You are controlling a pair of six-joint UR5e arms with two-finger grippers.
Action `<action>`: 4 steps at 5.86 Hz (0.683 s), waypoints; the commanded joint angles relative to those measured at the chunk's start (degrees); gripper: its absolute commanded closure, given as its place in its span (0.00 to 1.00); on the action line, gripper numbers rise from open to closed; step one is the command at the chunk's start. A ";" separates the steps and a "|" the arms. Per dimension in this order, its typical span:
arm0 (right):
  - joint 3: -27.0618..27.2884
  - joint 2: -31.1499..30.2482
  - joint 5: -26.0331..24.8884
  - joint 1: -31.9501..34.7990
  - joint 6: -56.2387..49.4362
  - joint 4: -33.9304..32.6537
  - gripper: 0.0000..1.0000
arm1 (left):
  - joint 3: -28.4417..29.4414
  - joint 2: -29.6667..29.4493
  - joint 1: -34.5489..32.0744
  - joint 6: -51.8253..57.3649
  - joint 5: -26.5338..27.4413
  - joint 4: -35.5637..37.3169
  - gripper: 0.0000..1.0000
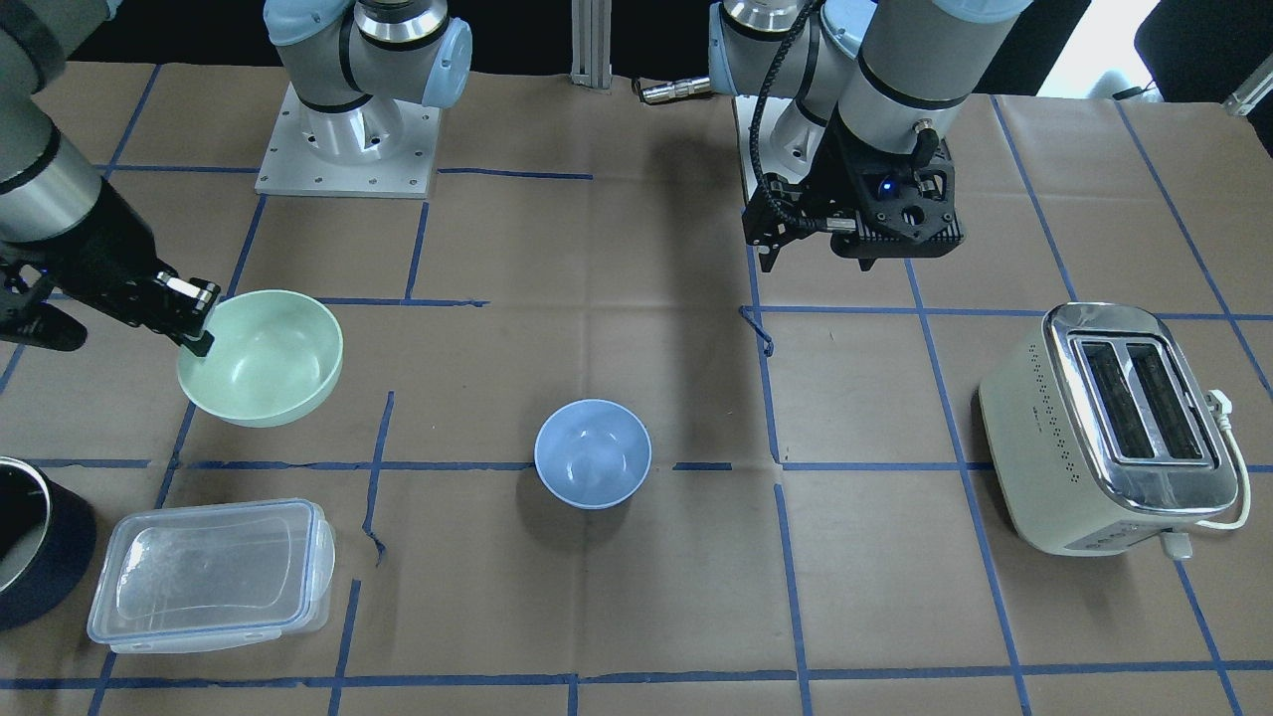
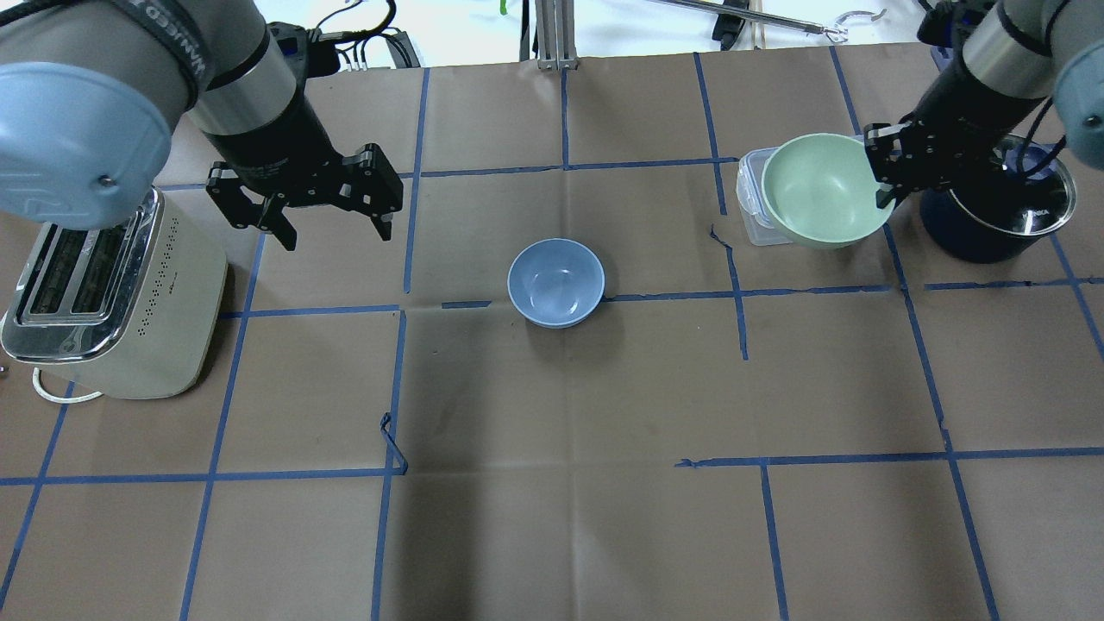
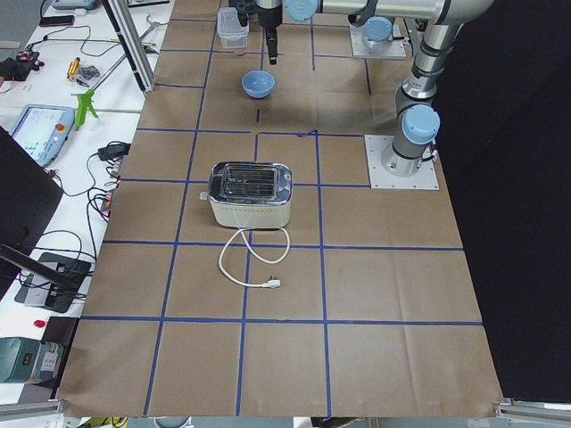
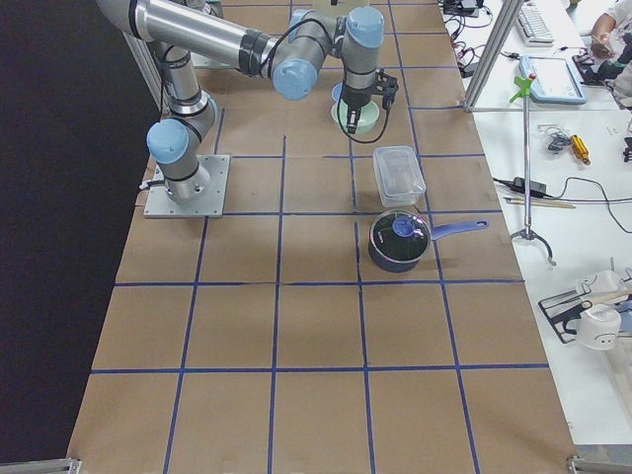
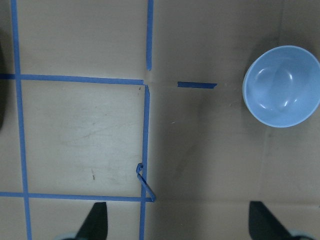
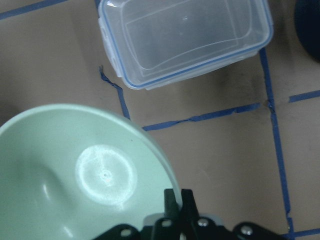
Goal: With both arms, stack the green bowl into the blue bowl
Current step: 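Carry the green bowl over the blue bowl and lower it in with the right gripper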
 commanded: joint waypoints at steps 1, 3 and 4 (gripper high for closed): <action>-0.52 3.79 0.10 10.32 12.19 -5.82 0.97 | 0.41 -0.24 1.02 1.90 -0.07 0.27 0.01; -1.13 9.75 0.10 19.83 23.81 -14.26 0.97 | 0.59 -0.41 0.58 1.63 0.19 0.27 0.01; -3.05 12.48 0.19 22.57 26.90 -14.56 0.97 | 0.59 -0.94 0.67 1.46 0.10 0.53 0.01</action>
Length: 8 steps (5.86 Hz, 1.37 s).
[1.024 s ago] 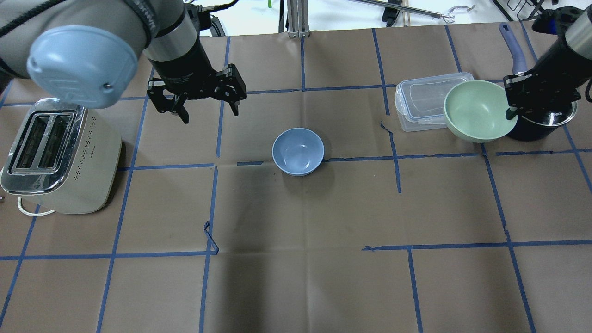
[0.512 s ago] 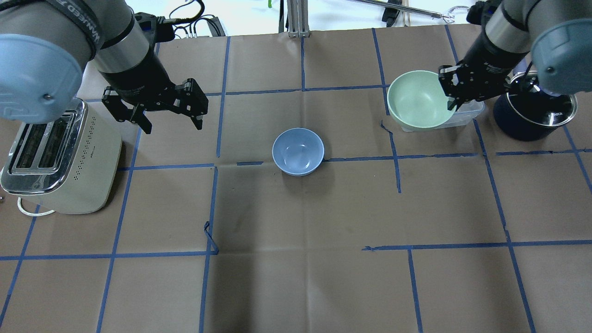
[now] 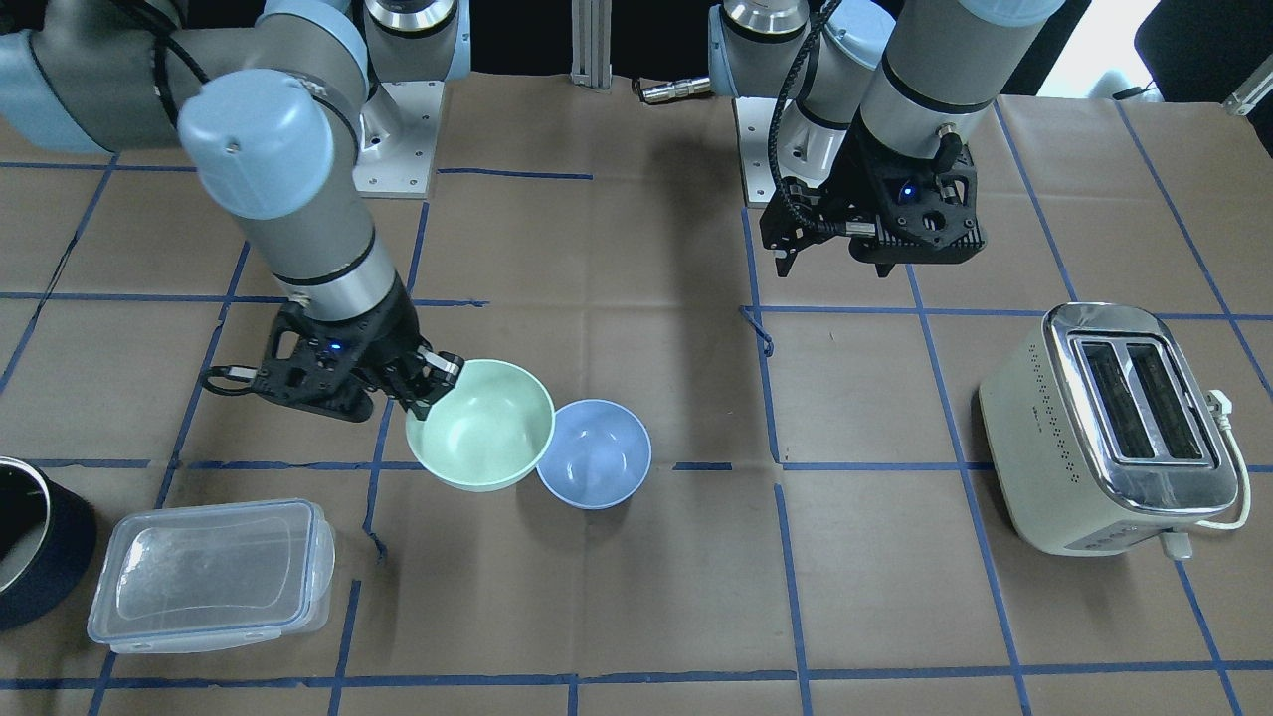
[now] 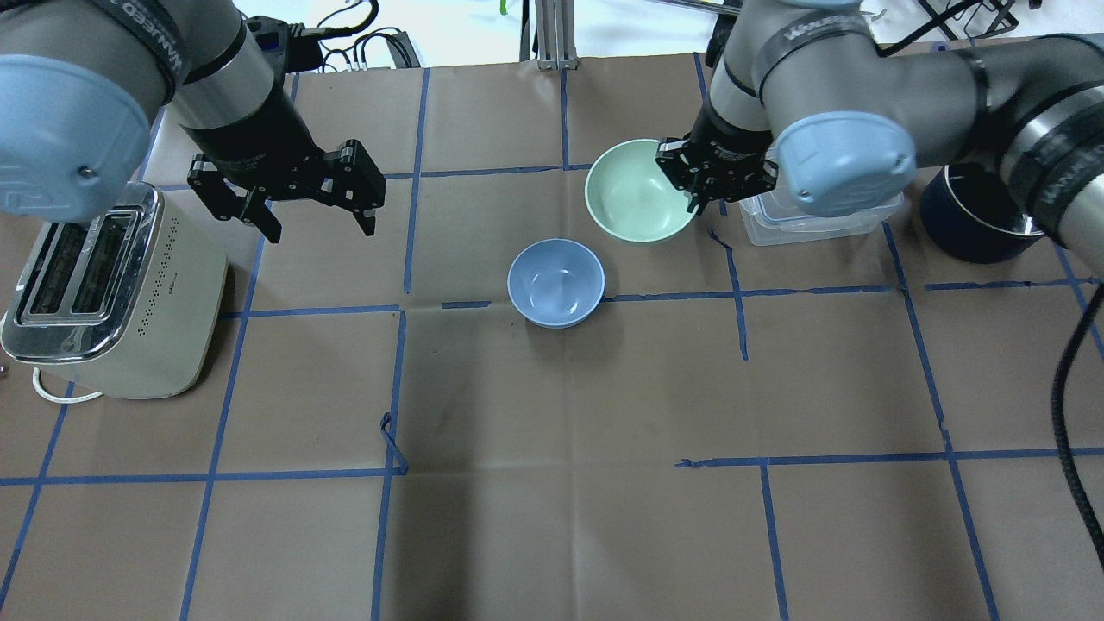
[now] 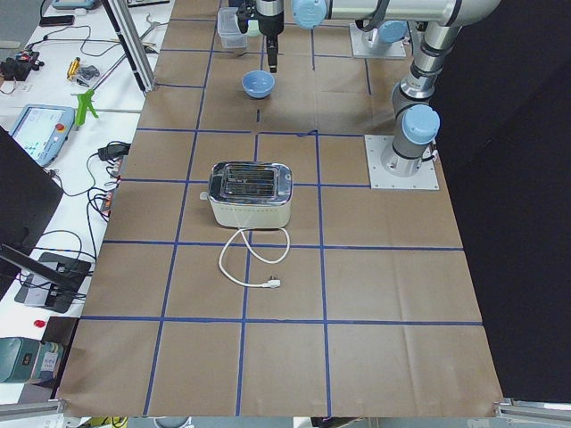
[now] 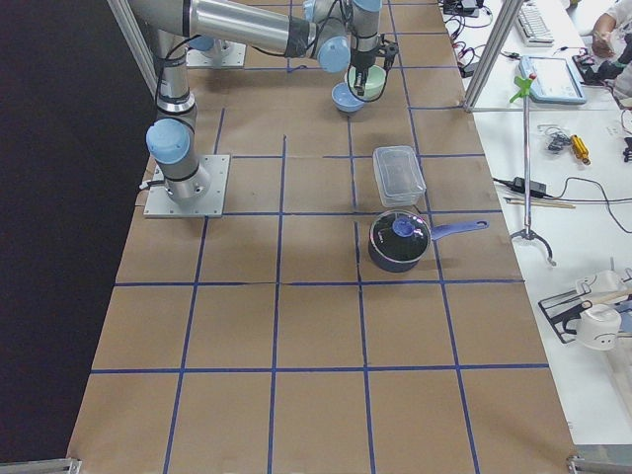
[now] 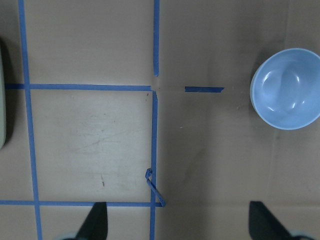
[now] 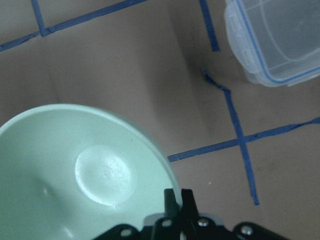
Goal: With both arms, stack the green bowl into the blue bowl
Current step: 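Carry the green bowl over the blue bowl and lower it in with the right gripper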
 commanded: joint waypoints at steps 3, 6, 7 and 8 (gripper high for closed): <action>-1.80 7.23 0.15 7.82 6.64 -0.66 0.96 | -0.42 -0.65 -0.18 0.23 -0.24 1.41 0.01; 0.84 8.72 0.15 7.82 6.28 -1.35 0.96 | -0.86 -0.56 -0.27 0.40 0.03 1.50 0.01; 0.85 9.34 0.24 7.82 6.46 -1.35 0.95 | -0.60 -0.56 -0.27 0.49 0.11 1.50 0.01; 0.85 9.43 0.32 7.82 6.55 -1.26 0.94 | -0.25 -0.56 -0.01 0.93 -0.06 1.50 0.01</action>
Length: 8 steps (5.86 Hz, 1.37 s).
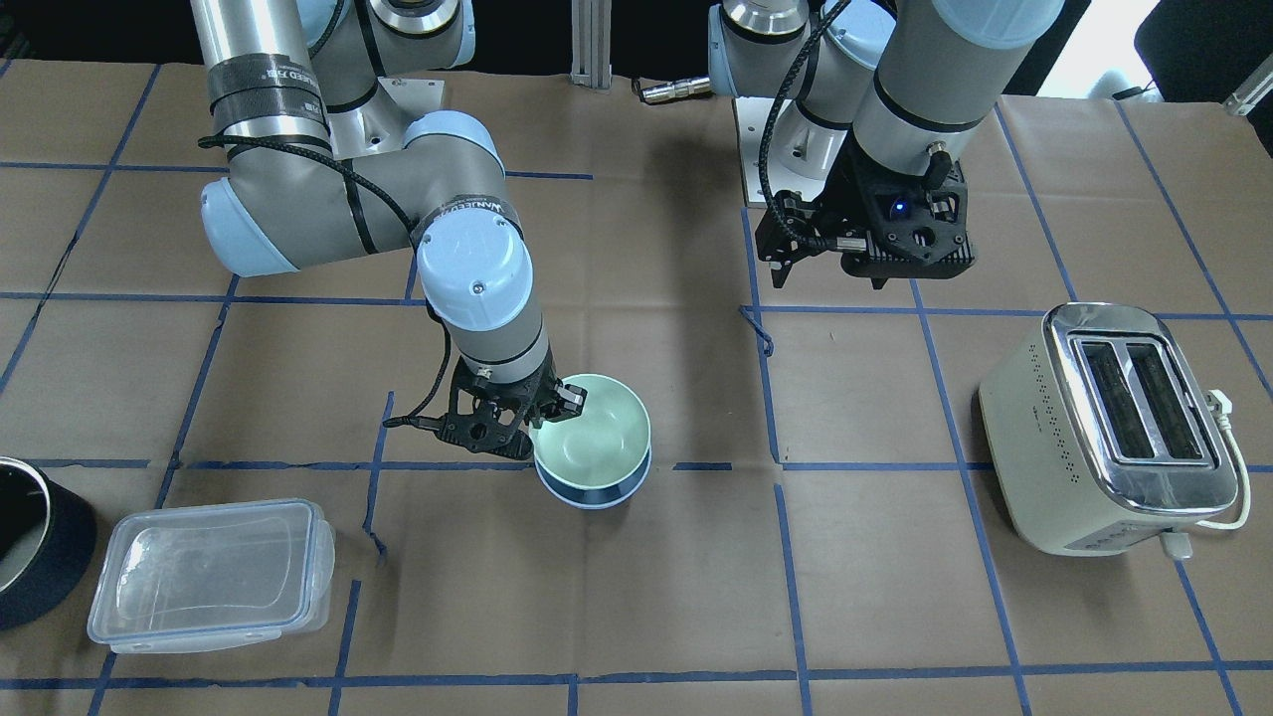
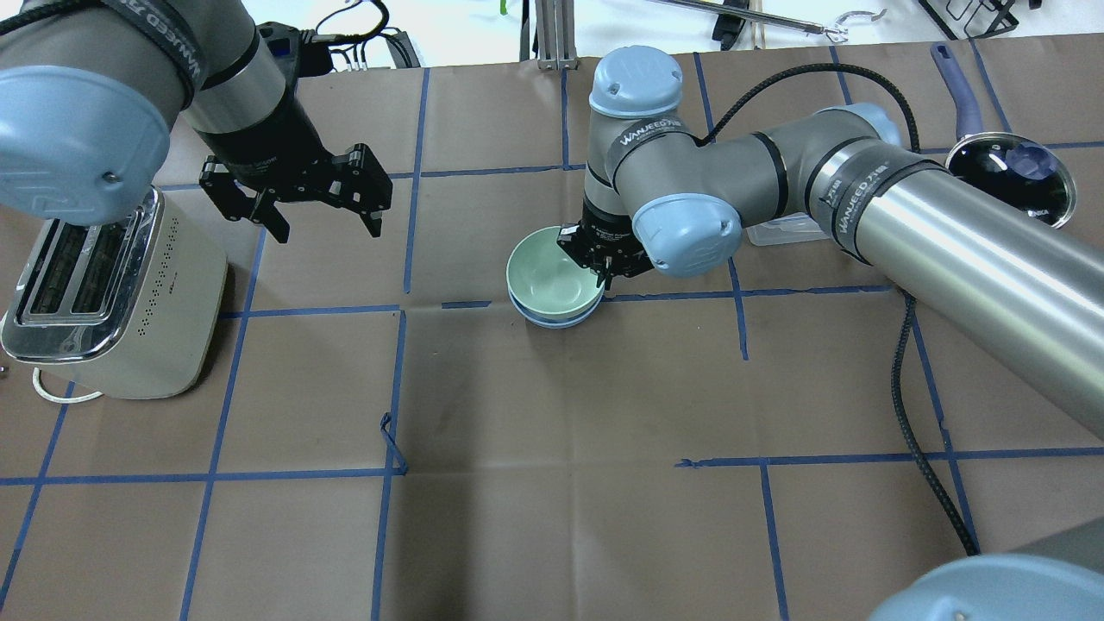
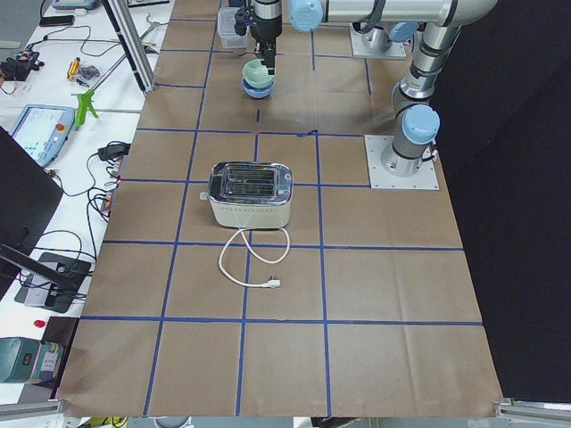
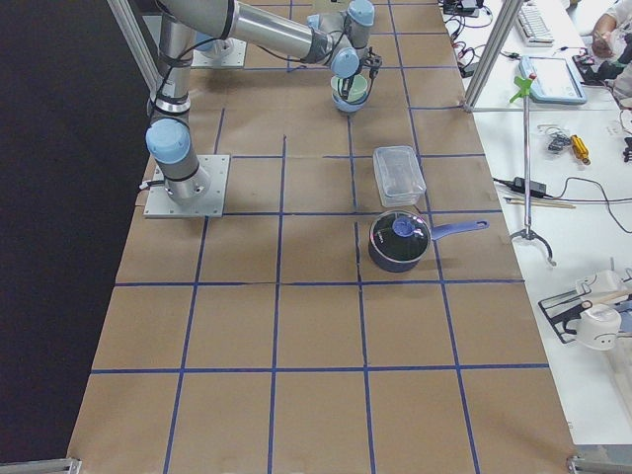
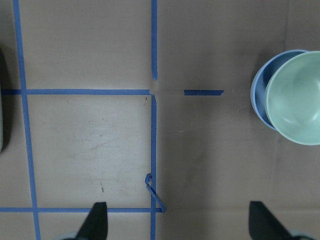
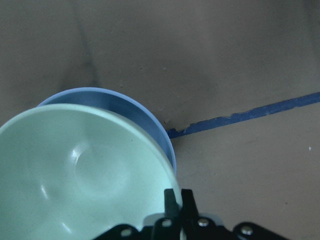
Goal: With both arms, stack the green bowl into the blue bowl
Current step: 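Open the right gripper and lift it away from the stacked bowls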
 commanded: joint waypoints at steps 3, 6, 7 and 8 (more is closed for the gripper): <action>-0.91 -0.27 2.01 0.00 -0.16 0.14 0.00 | 0.73 -0.52 0.53 0.06 -0.36 0.00 0.01; -11.60 -4.66 0.61 -0.96 -0.87 15.72 0.00 | 1.26 -0.43 0.36 -0.64 -0.18 -0.17 0.01; -12.95 -7.28 -3.31 -2.36 -2.26 20.31 0.00 | 1.26 -0.52 0.18 -0.64 -0.10 -0.17 0.01; -11.74 -12.70 -4.13 -4.55 -10.02 23.84 0.00 | 1.26 0.00 0.18 -0.64 -0.09 -0.26 0.01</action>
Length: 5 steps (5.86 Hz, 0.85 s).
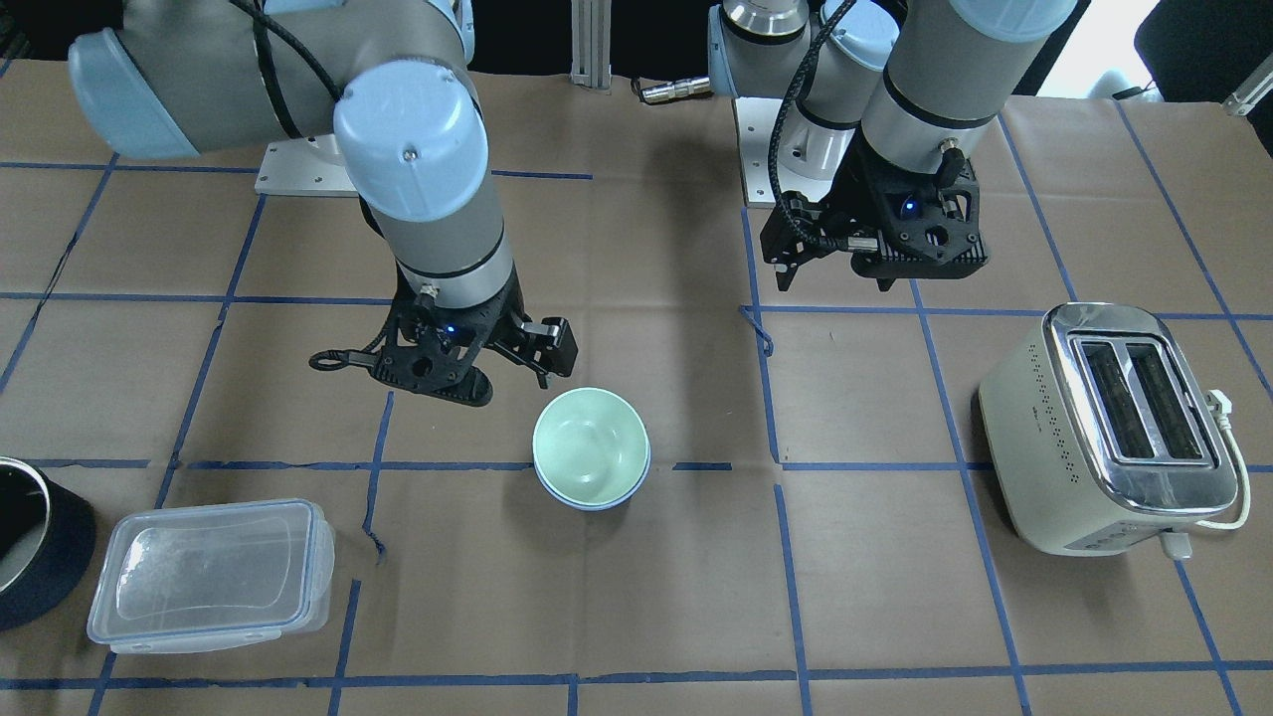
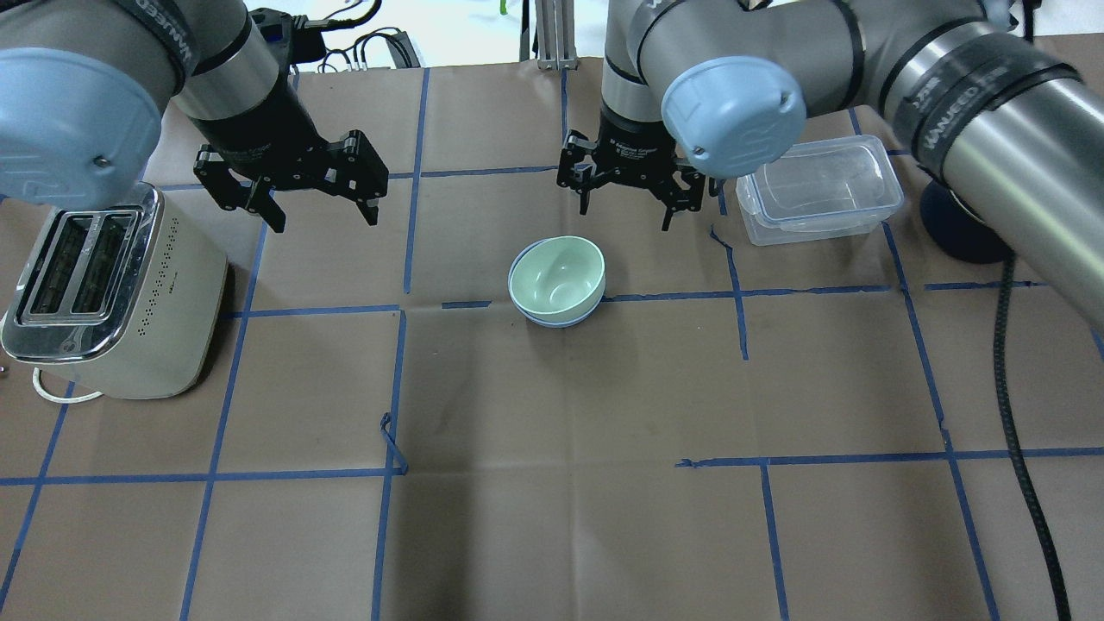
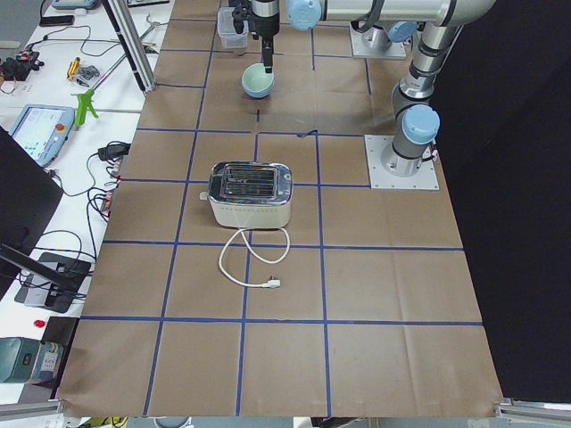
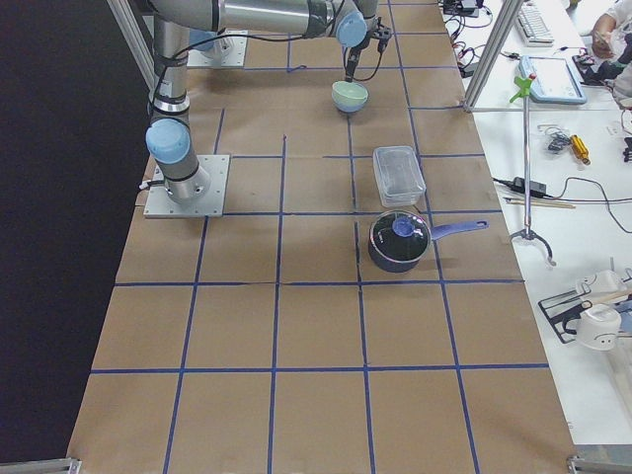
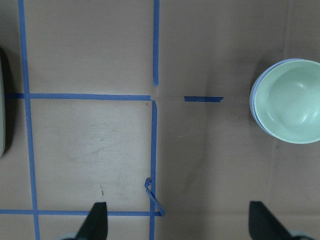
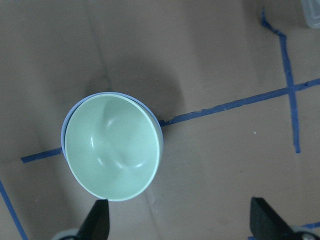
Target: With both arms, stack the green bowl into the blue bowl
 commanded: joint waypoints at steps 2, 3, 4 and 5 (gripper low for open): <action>9.05 -13.79 -1.50 -8.43 -13.19 4.61 0.00 | 0.01 0.25 -0.04 0.00 0.11 -0.15 0.01; 12.06 -16.45 -1.67 -9.06 -14.52 3.21 0.00 | 0.01 0.17 -0.04 0.00 0.20 -0.06 0.01; 10.52 -16.56 -3.41 -8.98 -14.53 3.55 0.00 | 0.01 0.17 -0.04 -0.09 0.29 -0.06 0.01; 10.07 -16.39 -3.52 -9.06 -14.62 3.55 0.00 | 0.01 0.25 -0.04 0.00 0.37 -0.06 0.01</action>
